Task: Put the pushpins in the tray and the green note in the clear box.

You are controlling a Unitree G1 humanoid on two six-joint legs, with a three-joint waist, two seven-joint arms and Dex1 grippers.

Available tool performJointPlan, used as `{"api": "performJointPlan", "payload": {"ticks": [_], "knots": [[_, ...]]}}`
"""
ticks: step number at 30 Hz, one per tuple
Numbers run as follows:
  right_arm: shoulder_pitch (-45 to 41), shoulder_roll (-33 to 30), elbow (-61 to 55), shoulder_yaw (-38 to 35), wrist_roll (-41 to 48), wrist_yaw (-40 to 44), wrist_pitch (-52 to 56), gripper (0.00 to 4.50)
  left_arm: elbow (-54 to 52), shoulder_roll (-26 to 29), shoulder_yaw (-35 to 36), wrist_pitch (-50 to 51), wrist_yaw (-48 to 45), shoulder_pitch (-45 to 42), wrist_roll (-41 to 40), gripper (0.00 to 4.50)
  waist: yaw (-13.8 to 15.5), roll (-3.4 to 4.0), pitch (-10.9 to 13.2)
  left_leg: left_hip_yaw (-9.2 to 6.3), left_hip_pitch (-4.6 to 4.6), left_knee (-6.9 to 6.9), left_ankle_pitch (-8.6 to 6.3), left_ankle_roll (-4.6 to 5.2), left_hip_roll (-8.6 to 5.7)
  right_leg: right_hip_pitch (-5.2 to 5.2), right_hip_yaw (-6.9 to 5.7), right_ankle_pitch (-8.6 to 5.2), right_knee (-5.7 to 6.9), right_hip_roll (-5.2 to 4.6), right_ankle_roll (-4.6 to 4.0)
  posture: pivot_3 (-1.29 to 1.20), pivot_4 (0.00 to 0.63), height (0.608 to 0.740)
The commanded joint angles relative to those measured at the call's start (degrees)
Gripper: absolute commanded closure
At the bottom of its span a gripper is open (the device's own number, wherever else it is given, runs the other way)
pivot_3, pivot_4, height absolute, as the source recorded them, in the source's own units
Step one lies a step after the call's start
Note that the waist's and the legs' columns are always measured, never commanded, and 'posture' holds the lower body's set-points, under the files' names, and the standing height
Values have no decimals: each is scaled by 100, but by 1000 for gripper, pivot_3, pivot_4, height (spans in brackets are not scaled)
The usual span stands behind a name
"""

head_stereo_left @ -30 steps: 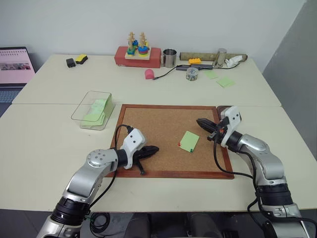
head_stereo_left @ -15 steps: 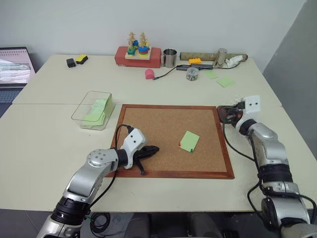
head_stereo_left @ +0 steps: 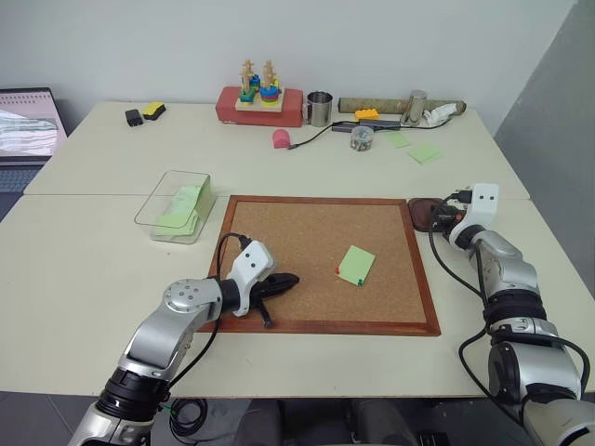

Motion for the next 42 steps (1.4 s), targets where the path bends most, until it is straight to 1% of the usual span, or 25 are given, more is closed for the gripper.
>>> {"api": "performJointPlan", "payload": {"ticks": [1,2,5,11,12,17,19,24,27,31,33,37,40,42], "knots": [[-119,-115,-144,-117,69,65,-136,2310,73,61,-118,141,15,87,128,4500,0,0,0,0,0,0,0,0,0,0,0,0,0,0,0,0,150,740],[-117,-120,-165,-117,78,78,-130,2021,81,61,-117,142,7,76,124,4500,0,0,0,0,0,0,0,0,0,0,0,0,0,0,0,0,150,740],[-98,-114,-313,-169,204,182,-104,1388,102,61,-119,129,-10,60,123,4500,0,0,0,0,0,0,0,0,0,0,0,0,0,0,0,0,150,740],[-187,-200,-550,-332,557,557,107,346,137,50,-131,111,-13,40,136,4500,1,0,0,0,0,0,0,0,0,0,0,0,0,0,0,0,150,740],[-215,-242,-581,-332,592,646,154,65,138,46,-133,111,-11,37,136,4500,1,0,0,-1,-1,0,0,0,0,0,0,0,0,0,0,0,150,740],[-278,-438,-755,-264,610,974,213,65,140,41,-136,105,-13,38,134,4500,2,2,0,0,0,0,0,0,0,0,-1,0,0,0,0,0,150,740],[-187,-573,-1114,-158,661,1356,311,65,130,39,-133,106,-6,51,132,4500,2,2,0,0,-1,0,0,0,0,0,-1,0,0,0,0,0,150,740],[559,-825,-2622,395,963,2426,1070,65,80,61,-121,99,-6,124,123,4500,15,4,0,-3,-2,-1,0,0,0,0,-3,-1,-1,0,1,0,150,740],[1373,-1020,-3948,885,1269,2985,1620,65,76,76,-120,86,-18,138,130,4500,22,6,0,-7,-1,-1,0,1,2,2,-6,-1,-1,1,1,0,150,740],[2096,-1051,-4993,1402,1279,3121,1822,65,80,89,-121,76,-38,136,130,4500,25,8,0,-10,-2,-1,-1,1,1,2,-7,-6,0,1,9,0,150,740],[2412,-905,-5358,1669,1175,3027,1736,65,72,92,-133,84,-48,120,128,4500,24,8,0,-9,0,1,0,1,1,2,-7,-16,-1,1,27,0,150,740],[2667,-745,-5571,1927,1032,2903,1563,65,70,111,-156,80,-77,110,128,4500,23,7,0,-8,1,2,0,1,2,2,-6,-17,-1,2,29,0,150,740],[2755,-579,-5560,2016,1010,2788,1496,65,70,122,-169,73,-93,105,131,4500,23,7,-1,-7,0,2,0,1,2,2,-6,-18,-3,2,30,0,150,740],[2774,-526,-5461,2137,827,2762,1310,65,69,122,-174,81,-98,90,129,4500,24,7,0,-8,0,1,0,1,2,2,-7,-18,-3,2,30,0,150,740]]}}
